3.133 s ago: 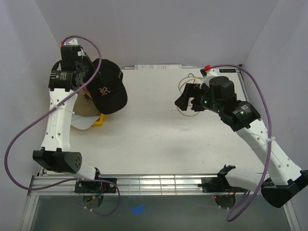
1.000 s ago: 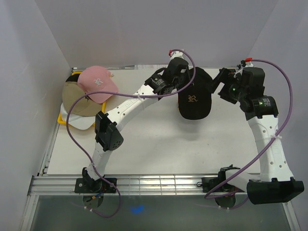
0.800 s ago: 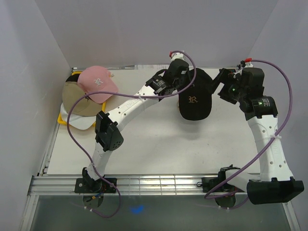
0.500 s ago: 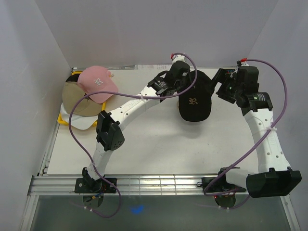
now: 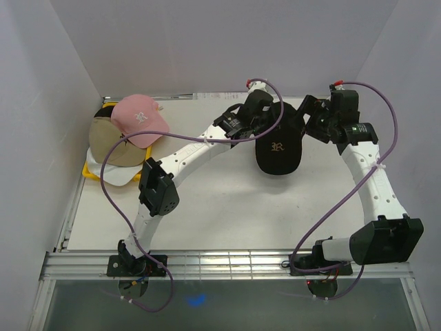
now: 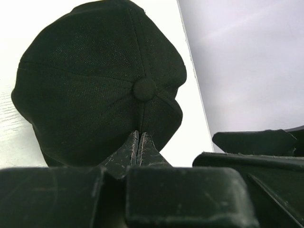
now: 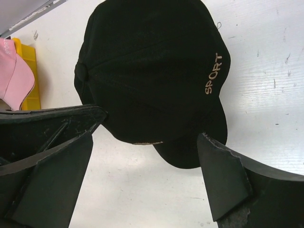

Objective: Stack the hats

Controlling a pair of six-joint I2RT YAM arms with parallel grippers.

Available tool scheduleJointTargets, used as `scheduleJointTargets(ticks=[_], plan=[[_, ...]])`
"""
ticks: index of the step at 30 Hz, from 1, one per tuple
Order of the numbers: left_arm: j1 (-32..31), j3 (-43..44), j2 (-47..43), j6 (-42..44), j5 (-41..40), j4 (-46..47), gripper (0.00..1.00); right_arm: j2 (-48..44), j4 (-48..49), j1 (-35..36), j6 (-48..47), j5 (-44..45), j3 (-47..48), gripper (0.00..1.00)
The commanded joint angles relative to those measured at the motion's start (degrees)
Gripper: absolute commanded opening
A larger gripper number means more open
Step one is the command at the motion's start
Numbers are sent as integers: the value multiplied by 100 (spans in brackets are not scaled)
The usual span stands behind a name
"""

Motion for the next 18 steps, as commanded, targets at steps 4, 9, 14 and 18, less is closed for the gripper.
scheduleJointTargets(ticks=[4, 9, 14, 18], plan=[[-30, -141, -114, -88, 71, 75, 0, 72, 391, -31, -70, -40, -109, 95], [-30, -238, -175, -114, 71, 93, 3, 81, 461, -31, -70, 66, -240, 94], [-39, -335, -246, -106, 45, 93, 7, 107, 488, -40, -87, 154, -408, 94], [-39, -405, -298, -114, 36, 101, 12, 99, 532, -31, -79, 163, -487, 94]])
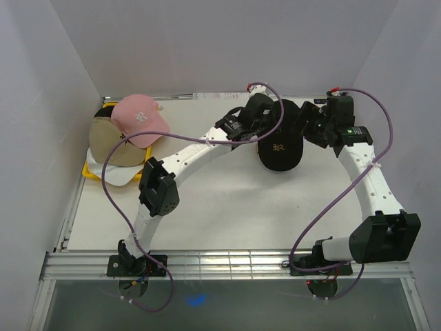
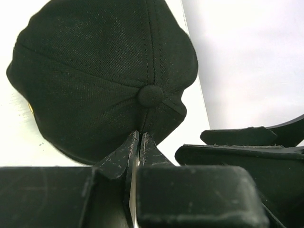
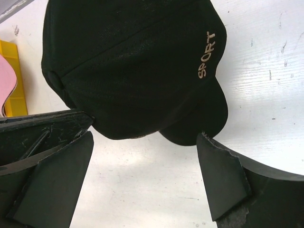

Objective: Stack the hats

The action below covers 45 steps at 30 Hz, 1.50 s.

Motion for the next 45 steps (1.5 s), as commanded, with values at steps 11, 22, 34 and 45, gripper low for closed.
scheduleJointTargets(ticks=[11, 22, 34, 45], plan=[[-52, -457, -676, 15, -96, -5, 18, -81, 318, -11, -79, 27, -221, 92], [-52, -273, -747, 138, -157, -49, 23, -195, 283, -11, -17, 9, -212, 92], [-52, 17, -711, 287, -263, -181, 33, -169, 98, -20, -70, 18, 139, 92], [-26, 395, -430, 410, -254, -277, 36, -143, -33, -11, -149, 53, 333, 92]])
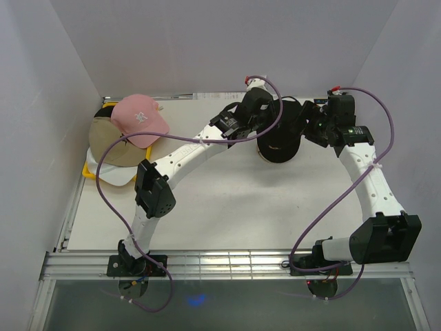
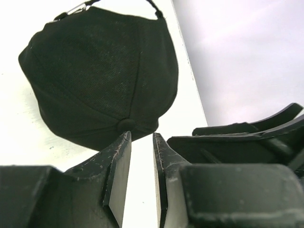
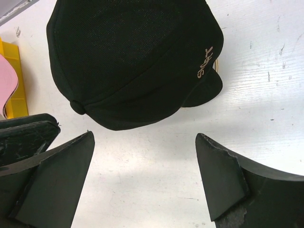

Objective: Stack the hats

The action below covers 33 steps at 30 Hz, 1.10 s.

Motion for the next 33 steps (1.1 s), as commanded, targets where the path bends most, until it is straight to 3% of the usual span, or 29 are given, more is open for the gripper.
scheduleJointTargets(ticks=[1, 11, 18, 24, 29, 30, 33], plan=[[12, 301, -98, 100, -72, -48, 37, -112, -20, -11, -131, 31, 306, 92], [29, 188, -325, 170, -221, -39, 38, -358, 23, -11, -158, 58, 122, 92], [108, 108, -975, 520, -546, -188, 48, -525, -47, -11, -166, 22, 113, 92], [433, -1147, -2328, 610, -1486, -767, 61, -929, -82, -2, -359, -407, -45, 92], [2100, -2552, -3893, 188, -1541, -1453, 63, -1298, -65, 85, -465, -881, -361, 92], [2678, -2677, -4043, 179, -1531, -1506, 66, -1333, -64, 120, -474, -952, -388, 92], [3463, -2722, -4255, 231, -2039, -1910, 71, -1421, -64, 322, -492, -1067, -467, 91]])
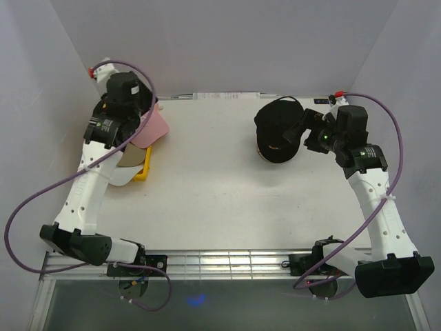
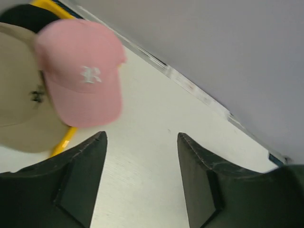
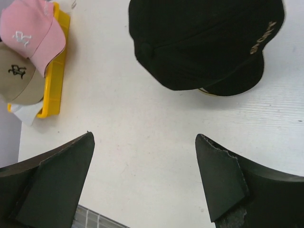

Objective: Stack the hats

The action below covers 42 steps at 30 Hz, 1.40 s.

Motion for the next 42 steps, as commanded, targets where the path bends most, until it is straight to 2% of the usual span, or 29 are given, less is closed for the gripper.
scheduleJointTargets(ticks=[1, 6, 8, 9, 11, 15, 17, 23, 35, 42], plan=[[613, -84, -153, -100, -685, -815, 73, -104, 93, 278, -175, -392, -104, 91], [1877, 354, 347, -31, -758, -1142, 77, -51, 110, 508, -306, -401, -218, 91], [2090, 566, 567, 57, -757, -1273, 80, -51, 146, 526, -359, -419, -297, 91], [2395, 680, 812, 92, -749, -1326, 80, -51, 181, 526, -377, -410, -332, 91], [2660, 1084, 1172, 154, -784, -1502, 81, -33, 251, 526, -394, -454, -481, 91], [2969, 1077, 1482, 110, -670, -1547, 81, -77, 418, 526, -342, -585, -649, 91], [3031, 875, 1587, 154, -406, -1344, 81, -95, 445, 526, -333, -629, -737, 91], [3102, 778, 2044, 303, -450, -1283, 82, -86, 453, 526, -421, -568, -790, 91], [3137, -4, 2194, 576, -458, -808, 81, -16, 761, 526, -412, -612, -1203, 91], [3146, -303, 2168, 646, -555, -641, 71, -7, 822, 526, -421, -612, -1282, 91]])
